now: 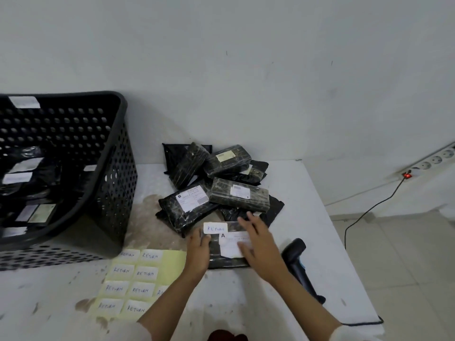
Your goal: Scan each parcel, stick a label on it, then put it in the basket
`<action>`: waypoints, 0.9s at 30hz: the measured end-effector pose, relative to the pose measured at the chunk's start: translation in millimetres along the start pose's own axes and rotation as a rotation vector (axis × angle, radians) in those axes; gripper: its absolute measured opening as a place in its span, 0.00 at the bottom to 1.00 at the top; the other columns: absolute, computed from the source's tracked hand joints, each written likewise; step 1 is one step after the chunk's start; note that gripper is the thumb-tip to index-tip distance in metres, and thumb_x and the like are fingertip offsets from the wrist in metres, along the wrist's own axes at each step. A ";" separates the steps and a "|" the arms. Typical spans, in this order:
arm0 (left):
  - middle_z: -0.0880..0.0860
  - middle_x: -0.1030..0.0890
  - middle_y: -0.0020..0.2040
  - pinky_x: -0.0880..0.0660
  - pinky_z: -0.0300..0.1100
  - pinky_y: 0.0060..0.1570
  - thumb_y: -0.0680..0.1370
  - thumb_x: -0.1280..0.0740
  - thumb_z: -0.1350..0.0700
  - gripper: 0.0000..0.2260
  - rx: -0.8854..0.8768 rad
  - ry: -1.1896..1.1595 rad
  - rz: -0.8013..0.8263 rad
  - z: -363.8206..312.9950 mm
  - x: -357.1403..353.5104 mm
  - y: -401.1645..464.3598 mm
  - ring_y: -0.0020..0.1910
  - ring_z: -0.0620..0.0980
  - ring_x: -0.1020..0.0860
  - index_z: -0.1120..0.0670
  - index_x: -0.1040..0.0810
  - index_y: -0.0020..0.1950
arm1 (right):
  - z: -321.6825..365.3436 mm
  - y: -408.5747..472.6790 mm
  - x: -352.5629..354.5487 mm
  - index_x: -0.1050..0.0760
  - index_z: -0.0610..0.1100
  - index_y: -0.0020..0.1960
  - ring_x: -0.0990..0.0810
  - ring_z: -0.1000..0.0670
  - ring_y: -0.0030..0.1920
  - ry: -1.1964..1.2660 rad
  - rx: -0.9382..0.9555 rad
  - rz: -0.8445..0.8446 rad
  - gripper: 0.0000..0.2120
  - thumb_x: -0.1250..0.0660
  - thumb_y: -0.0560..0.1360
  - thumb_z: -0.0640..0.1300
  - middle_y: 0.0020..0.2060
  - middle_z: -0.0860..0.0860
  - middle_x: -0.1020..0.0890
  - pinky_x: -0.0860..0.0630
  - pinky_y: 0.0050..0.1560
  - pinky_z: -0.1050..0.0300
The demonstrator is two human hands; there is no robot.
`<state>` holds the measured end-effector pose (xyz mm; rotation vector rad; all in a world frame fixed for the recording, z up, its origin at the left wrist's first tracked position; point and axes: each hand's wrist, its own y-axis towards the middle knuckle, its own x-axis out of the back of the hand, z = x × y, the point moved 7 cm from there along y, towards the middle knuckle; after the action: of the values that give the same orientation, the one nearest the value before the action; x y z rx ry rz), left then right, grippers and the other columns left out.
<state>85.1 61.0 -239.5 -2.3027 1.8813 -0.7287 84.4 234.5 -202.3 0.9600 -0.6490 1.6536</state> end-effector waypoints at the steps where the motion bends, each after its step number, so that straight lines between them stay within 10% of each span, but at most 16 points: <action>1: 0.58 0.31 0.59 0.32 0.33 0.54 0.82 0.43 0.61 0.10 -0.028 -0.025 -0.008 -11.8 4.4 0.8 0.54 0.50 0.27 0.56 0.30 0.62 | 0.4 6.2 13.2 0.42 0.50 0.77 0.48 0.47 0.77 -0.007 -0.027 -0.088 0.26 0.40 0.80 0.50 0.77 0.50 0.46 0.46 0.76 0.49; 5: 0.56 0.31 0.61 0.33 0.46 0.65 0.82 0.45 0.59 0.14 -0.172 -0.141 -0.014 -74.6 19.5 1.4 0.60 0.50 0.30 0.54 0.31 0.67 | 8.1 29.5 64.2 0.42 0.50 0.77 0.43 0.46 0.76 0.164 -0.196 -0.369 0.30 0.36 0.78 0.51 0.75 0.47 0.40 0.40 0.73 0.46; 13: 0.51 0.33 0.60 0.36 0.37 0.62 0.82 0.43 0.57 0.14 -0.462 -0.165 -0.136 -203.0 107.0 -1.0 0.57 0.44 0.31 0.52 0.31 0.68 | 84.1 86.9 116.7 0.45 0.61 0.73 0.25 0.63 0.59 0.751 -0.116 -0.385 0.35 0.34 0.71 0.62 0.63 0.58 0.28 0.27 0.56 0.67; 18: 0.55 0.27 0.63 0.32 0.48 0.67 0.81 0.43 0.58 0.13 -0.436 -0.326 -0.149 -231.1 207.4 19.7 0.62 0.53 0.26 0.56 0.28 0.65 | 180.0 125.6 131.5 0.52 0.65 0.75 0.27 0.69 0.61 0.774 0.088 -0.284 0.44 0.28 0.68 0.58 0.64 0.69 0.31 0.28 0.57 0.72; 27: 0.50 0.25 0.45 0.27 0.43 0.45 0.81 0.41 0.52 0.04 -0.321 -0.295 -0.340 -174.9 403.6 74.8 0.45 0.48 0.25 0.51 0.34 0.53 | 351.8 189.2 47.3 0.60 0.59 0.78 0.38 0.55 0.73 0.545 0.205 0.069 0.50 0.27 0.71 0.51 0.77 0.56 0.44 0.40 0.70 0.60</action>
<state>0.0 -296.7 13.2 -2.7791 1.5907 -0.0917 -7.4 -78.5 33.2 0.5842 -0.1465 1.9611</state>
